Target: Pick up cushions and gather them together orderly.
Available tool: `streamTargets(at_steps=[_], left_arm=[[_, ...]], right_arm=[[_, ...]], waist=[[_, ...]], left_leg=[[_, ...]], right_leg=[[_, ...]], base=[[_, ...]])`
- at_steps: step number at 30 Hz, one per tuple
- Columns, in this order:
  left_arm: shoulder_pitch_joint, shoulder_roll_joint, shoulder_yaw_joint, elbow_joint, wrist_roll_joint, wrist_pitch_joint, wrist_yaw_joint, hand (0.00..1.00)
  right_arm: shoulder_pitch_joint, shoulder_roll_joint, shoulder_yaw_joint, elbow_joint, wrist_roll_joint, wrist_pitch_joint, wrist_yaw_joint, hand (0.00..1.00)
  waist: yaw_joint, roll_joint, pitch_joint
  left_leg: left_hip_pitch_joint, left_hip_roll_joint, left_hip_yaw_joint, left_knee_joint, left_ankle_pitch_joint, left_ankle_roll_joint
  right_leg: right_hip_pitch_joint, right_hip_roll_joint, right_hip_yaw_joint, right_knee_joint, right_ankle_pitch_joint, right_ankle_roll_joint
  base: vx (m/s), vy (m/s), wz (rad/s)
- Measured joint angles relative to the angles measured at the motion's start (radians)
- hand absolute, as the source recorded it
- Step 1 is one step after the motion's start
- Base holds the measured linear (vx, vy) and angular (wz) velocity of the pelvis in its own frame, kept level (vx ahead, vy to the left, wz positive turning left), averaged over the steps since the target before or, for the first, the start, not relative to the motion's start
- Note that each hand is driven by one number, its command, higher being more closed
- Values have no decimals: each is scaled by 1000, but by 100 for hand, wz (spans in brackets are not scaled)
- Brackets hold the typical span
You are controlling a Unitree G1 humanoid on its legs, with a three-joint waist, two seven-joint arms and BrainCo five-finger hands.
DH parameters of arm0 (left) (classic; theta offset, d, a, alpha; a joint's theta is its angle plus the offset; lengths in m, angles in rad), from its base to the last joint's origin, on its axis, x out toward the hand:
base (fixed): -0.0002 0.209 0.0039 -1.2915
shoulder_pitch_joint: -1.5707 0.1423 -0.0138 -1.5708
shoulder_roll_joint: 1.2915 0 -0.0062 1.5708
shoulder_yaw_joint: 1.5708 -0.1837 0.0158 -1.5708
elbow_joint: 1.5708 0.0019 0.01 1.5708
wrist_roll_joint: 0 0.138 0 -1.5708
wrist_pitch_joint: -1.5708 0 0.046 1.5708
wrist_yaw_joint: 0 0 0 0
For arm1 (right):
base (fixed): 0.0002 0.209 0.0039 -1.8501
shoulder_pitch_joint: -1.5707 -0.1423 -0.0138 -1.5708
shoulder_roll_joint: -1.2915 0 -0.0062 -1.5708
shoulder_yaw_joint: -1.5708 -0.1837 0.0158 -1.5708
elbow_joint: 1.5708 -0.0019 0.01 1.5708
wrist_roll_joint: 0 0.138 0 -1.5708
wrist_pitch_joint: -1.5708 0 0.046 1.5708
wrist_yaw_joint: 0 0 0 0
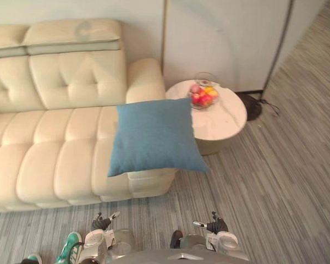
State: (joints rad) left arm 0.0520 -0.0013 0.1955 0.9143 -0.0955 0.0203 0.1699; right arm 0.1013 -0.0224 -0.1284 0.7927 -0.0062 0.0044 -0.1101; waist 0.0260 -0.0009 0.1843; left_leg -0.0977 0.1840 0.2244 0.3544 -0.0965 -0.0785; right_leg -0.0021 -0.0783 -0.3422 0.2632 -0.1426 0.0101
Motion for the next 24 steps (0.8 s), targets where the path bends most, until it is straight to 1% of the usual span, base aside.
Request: streamTargets(at_steps=[2,4,7,8,10,14,16,17,18,20,21,23,24], left_arm=[[-1,-1,-1,3,1,0,0,0],[-3,5,-4,16,1,1,0,0],[-2,13,-23,43,3,1,1,0],[-1,13,-24,46,3,1,1,0],[-1,20,-46,57,12,1,0,0],[1,27,-69,53,9,3,0,0],[5,32,-80,28,-4,3,1,0],[16,35,-79,3,-23,8,6,0],[24,31,-78,-32,-39,8,18,0],[30,29,-73,-92,-60,9,27,0],[33,30,-53,-149,-71,9,31,0],[33,33,-19,-214,-78,8,44,0],[31,45,17,-267,-84,7,47,0]], right_arm=[[-13,8,0,1,0,3,0,0],[-16,15,0,2,-1,4,0,0],[-28,20,6,9,-1,8,0,0],[-28,21,7,9,-1,9,0,0],[-29,23,8,9,-1,14,-1,0],[-26,19,8,-18,-1,27,-5,0],[-7,20,5,-107,-2,42,-9,0],[3,21,1,-183,0,45,-14,0],[10,22,-7,-266,1,46,-35,0],[9,22,-33,-363,1,46,-49,0],[9,20,-56,-426,2,46,-54,0],[5,17,-85,-479,2,45,-56,0],[-2,9,-105,-509,9,45,-62,0]], waist=[[7,0,0],[11,-7,-4],[11,-6,-5],[10,-5,-7],[5,-7,-16],[-7,-14,-27],[-8,-17,-28],[-12,-17,-29],[-18,-19,-34],[-22,-23,-44],[-25,-25,-45],[-27,-26,-47],[-31,-25,-49]], left_leg=[[27,-9,25,-79,3,1],[56,-32,23,-154,39,4],[120,-55,54,-258,88,6],[132,-56,61,-275,94,5],[170,-68,94,-352,129,9],[195,-82,115,-433,175,13],[198,-85,133,-433,178,16],[202,-88,142,-438,177,16],[201,-91,149,-438,172,12],[195,-96,156,-438,169,15],[193,-101,156,-439,167,19],[191,-107,156,-439,165,21],[190,-114,157,-439,163,24]], right_leg=[[-3,1,-5,-16,0,0],[3,-2,2,-43,18,1],[17,0,52,-84,47,6],[19,3,61,-92,55,5],[17,13,102,-125,79,9],[2,20,136,-149,98,19],[-6,20,160,-155,107,24],[-7,20,177,-161,114,31],[-13,19,196,-168,119,35],[-22,19,220,-174,125,35],[-22,17,230,-181,133,41],[-23,16,246,-189,139,44],[-23,14,258,-197,147,48]], base=[[110,36,32],[55,31,10],[-6,38,-24],[-56,25,-46],[-82,33,-45],[-104,27,-20],[-110,43,-27],[-111,50,-30],[-127,59,-28],[-87,51,-22],[-48,43,-15],[-41,43,-9],[-30,44,-11]])
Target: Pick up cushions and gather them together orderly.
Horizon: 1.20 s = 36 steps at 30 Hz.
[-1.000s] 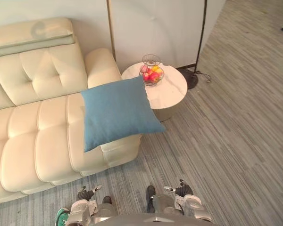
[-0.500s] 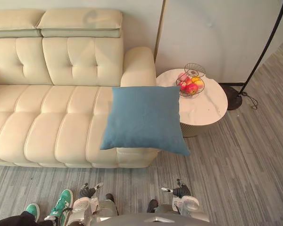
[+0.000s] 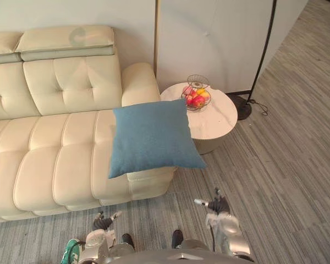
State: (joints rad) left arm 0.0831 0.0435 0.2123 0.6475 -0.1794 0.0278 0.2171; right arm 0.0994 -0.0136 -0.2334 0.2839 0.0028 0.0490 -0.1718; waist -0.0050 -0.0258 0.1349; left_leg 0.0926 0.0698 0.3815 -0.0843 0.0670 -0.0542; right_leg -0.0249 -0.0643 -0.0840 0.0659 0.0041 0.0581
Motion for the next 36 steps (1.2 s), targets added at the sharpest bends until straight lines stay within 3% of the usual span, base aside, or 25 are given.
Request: streamTargets(at_steps=[6,12,19,26,36], left_arm=[[-24,100,107,-89,-61,-6,25,0],[-112,185,109,-86,-64,-6,39,0],[-288,188,17,-84,-103,-7,46,0],[-454,188,-86,-38,-134,-12,61,0],[-654,135,-218,37,-132,-10,78,0]], right_arm=[[-110,-78,21,-2,39,5,0,0],[-302,-177,143,13,53,15,59,0],[-540,-239,185,158,117,24,51,0],[-740,-289,219,311,151,49,16,0],[-867,-260,163,364,147,64,-70,0]], waist=[[-1,5,-4],[22,7,-3],[22,29,25],[19,59,129],[-23,62,232]], left_leg=[[-4,-22,15,0,-7,10],[-18,-36,23,6,0,29],[-141,-51,-41,8,38,63],[-292,-57,-74,71,47,75],[-393,-55,-76,113,59,89]], right_leg=[[1,-3,50,-46,47,7],[-12,-6,67,-64,76,6],[-95,-28,39,-71,113,5],[-214,-49,14,-40,131,7],[-297,-53,14,-38,154,2]], base=[[-3,34,-18],[14,16,-7],[-29,32,30],[-56,33,17],[-6,6,1]])
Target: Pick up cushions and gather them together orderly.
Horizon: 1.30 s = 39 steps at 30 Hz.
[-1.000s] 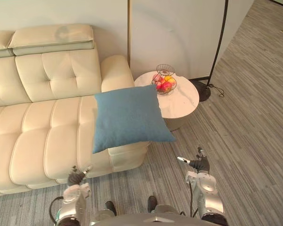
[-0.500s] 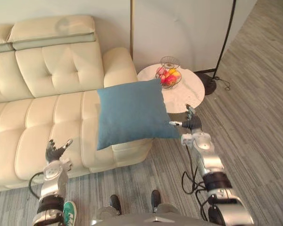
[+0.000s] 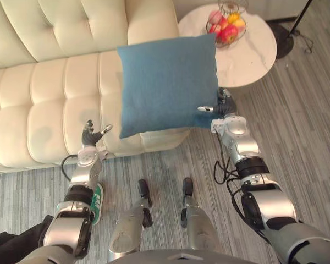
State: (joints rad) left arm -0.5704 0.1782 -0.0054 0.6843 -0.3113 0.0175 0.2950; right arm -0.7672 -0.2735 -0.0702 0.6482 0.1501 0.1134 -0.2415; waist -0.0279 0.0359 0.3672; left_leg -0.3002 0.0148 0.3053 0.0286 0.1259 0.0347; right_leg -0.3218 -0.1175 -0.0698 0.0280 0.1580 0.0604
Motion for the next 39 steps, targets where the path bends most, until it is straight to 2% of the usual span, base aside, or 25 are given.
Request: streamTargets(at_steps=[8,9,12,17,26,31,36,39], left_arm=[[-116,-44,-127,46,17,9,14,0],[-124,-42,-133,46,21,10,22,100],[-130,-40,-136,47,23,19,29,100],[-161,-37,-159,55,98,42,43,100],[-163,25,-194,39,102,43,70,100],[-105,42,-193,-58,99,43,72,100],[75,38,-162,-289,78,42,73,100],[182,34,-143,-398,74,42,73,100]], right_arm=[[-94,50,81,46,1,12,-14,0],[-102,57,93,46,1,12,-25,100],[-107,66,111,43,21,2,-28,100],[-107,68,146,42,84,-17,-32,100],[-82,55,235,-15,137,-46,-32,100],[28,51,265,-168,138,-59,-32,100],[204,57,299,-367,129,-64,-30,100],[291,90,309,-447,123,-65,-27,100]], waist=[[-11,1,40],[-11,1,40],[-20,1,40],[-25,1,40],[-32,1,40],[-34,1,40],[-32,0,39],[-27,-1,37]], left_leg=[[-19,2,15,-1,4,2],[-22,1,24,-5,4,3],[-25,0,34,-15,8,4],[-24,2,35,-15,12,1],[27,9,48,-50,22,-5],[42,16,24,-50,24,-9],[77,17,1,-51,17,-19],[120,18,-4,-69,14,-24]], right_leg=[[-38,2,13,25,0,0],[-49,2,24,27,0,0],[-62,3,35,27,3,2],[-61,6,35,26,4,0],[-26,18,48,12,6,-2],[6,20,21,3,2,-7],[57,25,1,-6,-12,-9],[96,29,-4,-12,-18,-10]], base=[[24,1,-5],[35,-1,-18],[51,1,-12],[49,-4,-1],[53,-15,-5],[81,-22,11],[79,-16,12],[62,-8,4]])
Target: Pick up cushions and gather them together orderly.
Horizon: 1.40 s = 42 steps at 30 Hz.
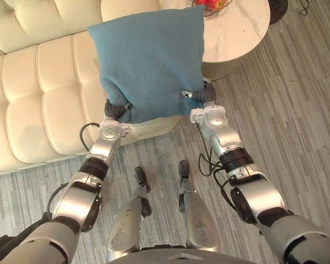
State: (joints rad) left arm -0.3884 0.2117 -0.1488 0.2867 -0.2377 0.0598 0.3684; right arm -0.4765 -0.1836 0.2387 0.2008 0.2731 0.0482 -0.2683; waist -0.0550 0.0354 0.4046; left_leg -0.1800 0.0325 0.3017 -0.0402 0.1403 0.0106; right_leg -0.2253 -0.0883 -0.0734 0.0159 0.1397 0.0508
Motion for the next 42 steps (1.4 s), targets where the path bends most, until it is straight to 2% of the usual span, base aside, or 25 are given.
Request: streamTargets(at_steps=[5,7,13,23,25,26,28,29,30,31,32,33,34,36,37,38,39,40,41,42], left_arm=[[158,-37,37,-191,-4,-1,0,100],[234,-75,46,-272,0,-1,0,100],[449,-142,49,-473,26,-8,-2,100],[613,-166,35,-516,26,-37,-6,100],[611,-166,29,-515,26,-37,-6,100],[610,-166,29,-513,26,-37,-6,100],[610,-166,29,-512,25,-37,-6,100],[608,-166,29,-513,25,-38,-6,100],[602,-167,28,-512,24,-41,-6,100],[599,-168,27,-512,24,-45,-6,100],[597,-167,26,-511,23,-52,-6,100],[594,-173,27,-510,23,-54,-6,100],[592,-175,27,-509,23,-56,-6,100],[587,-179,27,-509,23,-63,-5,100],[578,-187,23,-507,19,-63,-4,100],[576,-189,20,-507,12,-64,-3,100],[575,-195,17,-501,4,-70,-2,100],[565,-192,17,-490,3,-70,-2,100],[555,-191,15,-480,2,-71,-3,100],[540,-170,21,-467,-3,-71,-2,100]], right_arm=[[95,17,26,-126,-6,-2,9,100],[146,25,27,-155,-19,-4,25,100],[266,47,48,-247,-96,-4,85,100],[380,60,75,-313,-146,-6,117,100],[391,60,74,-313,-143,-11,117,100],[391,60,74,-313,-141,-11,116,100],[391,59,74,-313,-140,-11,116,100],[392,58,73,-317,-140,-12,116,100],[392,56,67,-336,-140,-12,115,100],[392,56,61,-346,-140,-14,115,100],[391,57,56,-355,-140,-25,115,100],[391,56,52,-362,-140,-25,115,100],[391,56,50,-364,-140,-25,115,100],[391,56,45,-364,-140,-25,114,100],[390,56,30,-364,-141,-25,113,100],[389,55,27,-364,-141,-25,112,100],[388,49,24,-363,-142,-25,110,100],[387,50,21,-363,-142,-25,108,100],[388,55,21,-361,-142,-25,106,100],[389,65,25,-362,-142,-27,106,100]], waist=[[-1,-6,-38],[0,-9,-55],[27,-11,-172],[50,-9,-281],[48,-9,-278],[50,-5,-272],[68,0,-265],[83,7,-263],[83,5,-261],[83,-2,-258],[85,-3,-257],[80,-2,-258],[80,-2,-257],[77,0,-257],[76,5,-259],[76,8,-261],[74,25,-272],[63,23,-274],[55,5,-274],[43,-25,-285]], left_leg=[[33,-1,-11,-38,9,-10],[64,-1,-28,-38,11,-7],[109,1,-50,-39,-4,-22],[125,-2,-130,-37,-6,-36],[50,1,-185,52,-23,-42],[7,7,-218,135,-40,-58],[-26,13,-246,193,-67,-93],[-45,21,-232,196,-112,-75],[-68,44,-169,202,-161,-69],[-79,54,-134,210,-168,-55],[-108,72,-103,236,-183,-25],[-122,90,-108,247,-180,-28],[-123,104,-111,243,-176,-36],[-121,161,-114,217,-152,-77],[-118,211,-110,196,-133,-106],[-113,227,-104,192,-130,-111],[-93,268,-67,191,-124,-117],[-91,263,-25,215,-36,-154],[-104,239,-16,255,-29,-151],[-156,199,3,368,-105,-119]], right_leg=[[37,6,-16,-29,-1,1],[82,7,-35,-40,-6,1],[138,8,-57,-39,-34,0],[192,3,-133,-23,-74,-8],[185,0,-186,-3,-83,-12],[184,-2,-227,22,-89,-9],[181,-8,-266,70,-125,-14],[177,-12,-300,103,-147,-11],[177,-35,-351,103,-159,-15],[173,-52,-374,101,-161,-20],[169,-76,-411,100,-164,-14],[171,-100,-439,106,-169,-5],[171,-111,-445,114,-172,-1],[168,-156,-458,157,-188,27],[159,-198,-451,201,-199,59],[155,-213,-440,217,-202,78],[156,-240,-416,225,-197,128],[164,-265,-395,215,-189,152],[173,-281,-374,189,-170,164],[184,-312,-336,116,-110,133]], base=[[76,-5,7],[96,0,22],[79,3,10],[-7,10,25],[-39,-8,80],[-24,-18,74],[-74,-21,73],[-126,-32,108],[-160,28,112],[-120,81,123],[-93,112,106],[-42,87,96],[-3,189,74],[39,304,40],[59,246,13],[133,461,-13],[166,502,-20],[166,502,-16],[180,513,4],[139,383,-11]])
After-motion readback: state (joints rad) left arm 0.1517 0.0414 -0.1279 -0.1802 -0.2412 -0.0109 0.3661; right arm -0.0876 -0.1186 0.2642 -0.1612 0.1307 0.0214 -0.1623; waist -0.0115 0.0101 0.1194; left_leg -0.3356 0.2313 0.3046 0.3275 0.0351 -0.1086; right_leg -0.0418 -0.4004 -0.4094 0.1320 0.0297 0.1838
